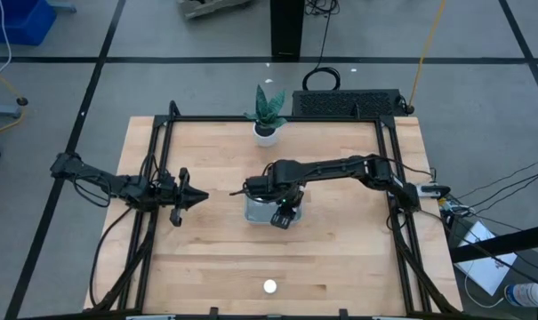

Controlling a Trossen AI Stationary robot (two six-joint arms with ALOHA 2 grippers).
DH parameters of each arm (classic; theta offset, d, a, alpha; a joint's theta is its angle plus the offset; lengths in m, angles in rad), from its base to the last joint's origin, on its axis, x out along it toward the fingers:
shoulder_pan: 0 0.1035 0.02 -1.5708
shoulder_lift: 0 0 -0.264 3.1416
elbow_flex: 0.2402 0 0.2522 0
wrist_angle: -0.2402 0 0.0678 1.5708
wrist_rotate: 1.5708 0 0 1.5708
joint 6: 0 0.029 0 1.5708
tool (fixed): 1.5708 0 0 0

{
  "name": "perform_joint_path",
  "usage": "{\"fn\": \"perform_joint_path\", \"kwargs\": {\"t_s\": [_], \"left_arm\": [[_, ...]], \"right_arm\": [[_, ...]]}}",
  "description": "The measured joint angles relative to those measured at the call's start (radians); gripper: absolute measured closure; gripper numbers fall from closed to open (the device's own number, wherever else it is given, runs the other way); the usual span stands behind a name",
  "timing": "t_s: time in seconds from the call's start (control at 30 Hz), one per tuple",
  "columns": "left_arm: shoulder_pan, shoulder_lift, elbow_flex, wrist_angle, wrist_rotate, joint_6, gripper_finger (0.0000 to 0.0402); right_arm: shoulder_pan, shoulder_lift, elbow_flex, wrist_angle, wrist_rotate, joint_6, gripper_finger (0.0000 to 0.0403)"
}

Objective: Pick and place pill bottles into a basket
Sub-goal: Put the white pill bottle into the gray bin

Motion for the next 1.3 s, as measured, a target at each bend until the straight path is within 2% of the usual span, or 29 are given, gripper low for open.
{"fn": "perform_joint_path", "kwargs": {"t_s": [0.53,0.77,0.93,1.17,1.3], "left_arm": [[0.0,0.0,0.0,0.0,0.0,0.0,0.0364],[0.0,0.0,0.0,0.0,0.0,0.0,0.0364],[0.0,0.0,0.0,0.0,0.0,0.0,0.0364],[0.0,0.0,0.0,0.0,0.0,0.0,0.0364],[0.0,0.0,0.0,0.0,0.0,0.0,0.0364]], "right_arm": [[-0.015,0.0,-0.119,0.068,-0.018,-0.01,0.0256],[-0.015,0.0,-0.135,0.08,-0.019,-0.006,0.0175],[-0.015,-0.016,-0.135,0.069,-0.02,-0.003,0.0144],[-0.016,-0.093,-0.135,0.038,-0.047,0.021,0.0129],[-0.016,-0.17,-0.135,0.05,-0.047,0.019,0.0152]]}}
